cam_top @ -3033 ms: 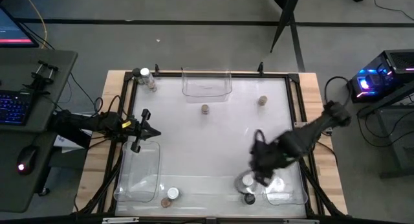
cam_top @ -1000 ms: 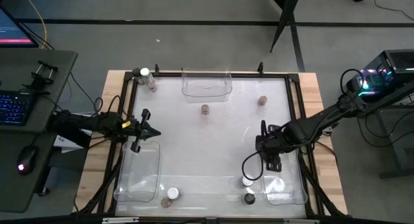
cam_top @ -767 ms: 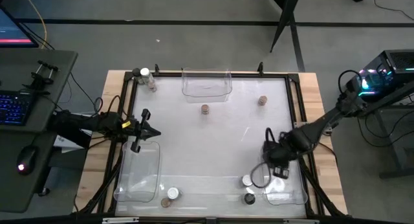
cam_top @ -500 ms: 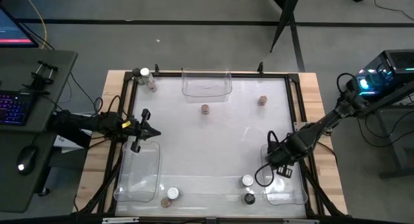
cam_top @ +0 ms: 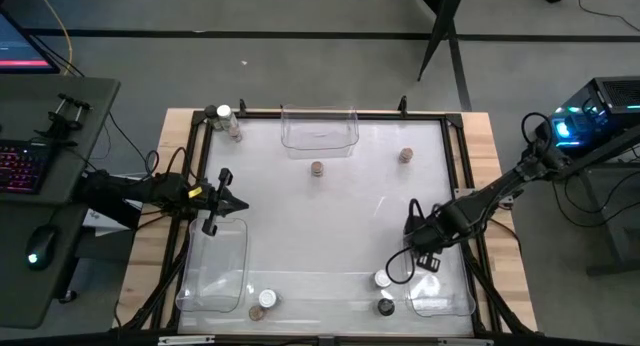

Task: Sort spices by type
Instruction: Put the white seasoning bottle into the bottom right transparent bin

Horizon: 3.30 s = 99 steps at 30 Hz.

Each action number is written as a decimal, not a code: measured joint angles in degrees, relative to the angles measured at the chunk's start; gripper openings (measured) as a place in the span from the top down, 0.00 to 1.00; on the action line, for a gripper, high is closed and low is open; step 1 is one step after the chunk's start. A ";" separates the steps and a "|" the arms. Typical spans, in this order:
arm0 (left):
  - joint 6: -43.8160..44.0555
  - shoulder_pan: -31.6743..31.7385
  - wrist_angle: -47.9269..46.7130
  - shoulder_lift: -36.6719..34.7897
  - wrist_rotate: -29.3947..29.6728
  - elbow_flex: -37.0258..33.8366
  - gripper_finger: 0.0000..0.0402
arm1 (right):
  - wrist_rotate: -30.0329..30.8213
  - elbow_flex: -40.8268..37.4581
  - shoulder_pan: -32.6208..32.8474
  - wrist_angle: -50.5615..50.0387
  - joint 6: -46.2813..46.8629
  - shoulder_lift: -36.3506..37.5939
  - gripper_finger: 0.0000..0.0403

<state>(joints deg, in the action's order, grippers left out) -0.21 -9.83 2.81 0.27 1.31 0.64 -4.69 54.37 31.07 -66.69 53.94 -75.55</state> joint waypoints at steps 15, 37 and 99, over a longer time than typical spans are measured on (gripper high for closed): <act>0.00 0.00 0.00 0.00 0.00 0.00 1.00 | 5.05 -0.01 -1.01 -1.08 0.08 -0.01 1.00; 0.00 -0.02 0.00 0.00 -0.01 0.00 1.00 | 9.02 2.59 -1.46 -10.52 -2.98 1.96 1.00; 0.00 -0.01 0.00 -0.01 -0.01 0.00 1.00 | 3.19 24.73 1.97 11.92 -22.36 -27.21 0.20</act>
<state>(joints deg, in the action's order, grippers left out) -0.21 -9.84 2.81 0.26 1.30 0.64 -1.50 79.10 33.04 -54.77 31.58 -102.76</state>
